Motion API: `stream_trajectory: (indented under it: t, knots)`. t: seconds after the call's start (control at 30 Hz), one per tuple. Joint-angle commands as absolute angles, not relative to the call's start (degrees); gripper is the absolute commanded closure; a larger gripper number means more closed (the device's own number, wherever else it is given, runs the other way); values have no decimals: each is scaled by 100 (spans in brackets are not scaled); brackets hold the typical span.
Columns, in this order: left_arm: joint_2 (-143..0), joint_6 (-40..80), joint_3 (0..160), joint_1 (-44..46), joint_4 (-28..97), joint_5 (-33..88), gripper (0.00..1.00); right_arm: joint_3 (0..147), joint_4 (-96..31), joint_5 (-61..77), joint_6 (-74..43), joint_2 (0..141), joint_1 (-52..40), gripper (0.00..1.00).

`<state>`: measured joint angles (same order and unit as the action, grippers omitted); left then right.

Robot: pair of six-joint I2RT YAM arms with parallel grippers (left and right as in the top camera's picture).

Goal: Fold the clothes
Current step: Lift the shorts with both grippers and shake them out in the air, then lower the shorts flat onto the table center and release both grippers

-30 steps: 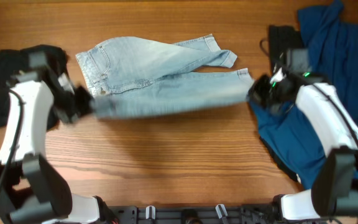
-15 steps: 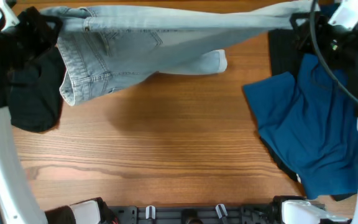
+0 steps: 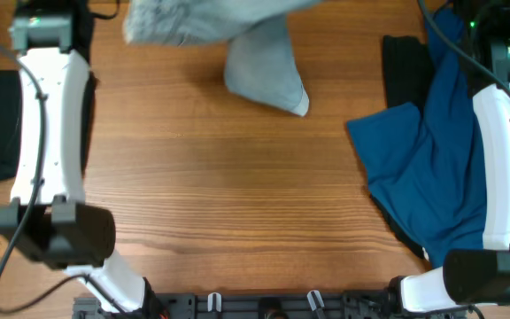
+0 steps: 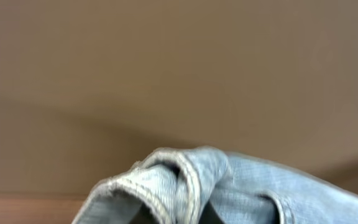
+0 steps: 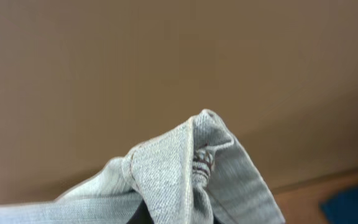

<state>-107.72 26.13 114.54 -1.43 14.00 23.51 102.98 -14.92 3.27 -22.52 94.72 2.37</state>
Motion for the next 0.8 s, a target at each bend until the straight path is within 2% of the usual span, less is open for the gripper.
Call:
stream_trajectory:
  t: [0.0,0.07,0.17,0.2,0.27,0.37,0.5,0.63,0.77]
  knots:
    - [-10735,3544,11625,-340,-73,1706,96,10888,-1103,-814,-2464,9321,897,96]
    - [-10724,3516,11909,-384,-38,1732,96,11314,-1426,-821,-2370,9319,1120,96]
    - [-10669,2808,12070,-401,1350,1752,96,11354,-2274,-762,-2038,9279,1142,96]
    - [-10667,2539,12070,-401,2088,1750,96,11351,-2816,-694,-2040,9282,1142,96]
    - [-10744,2021,12070,-401,4204,1699,96,11299,-4703,-346,-2119,9380,1133,96]
    - [-10916,1785,12060,-401,6698,1636,96,10857,-6746,-451,-2189,9544,1129,96]
    - [-10954,1210,12060,-401,8705,1295,96,10162,-7918,-1953,-2923,9603,1205,96]
    - [-10951,1197,12025,-401,9660,867,96,10154,-8527,-2300,-3162,9601,1354,96]
    - [-10634,1240,11098,-403,9655,753,96,10154,-9174,-2521,-3017,9601,1396,96]
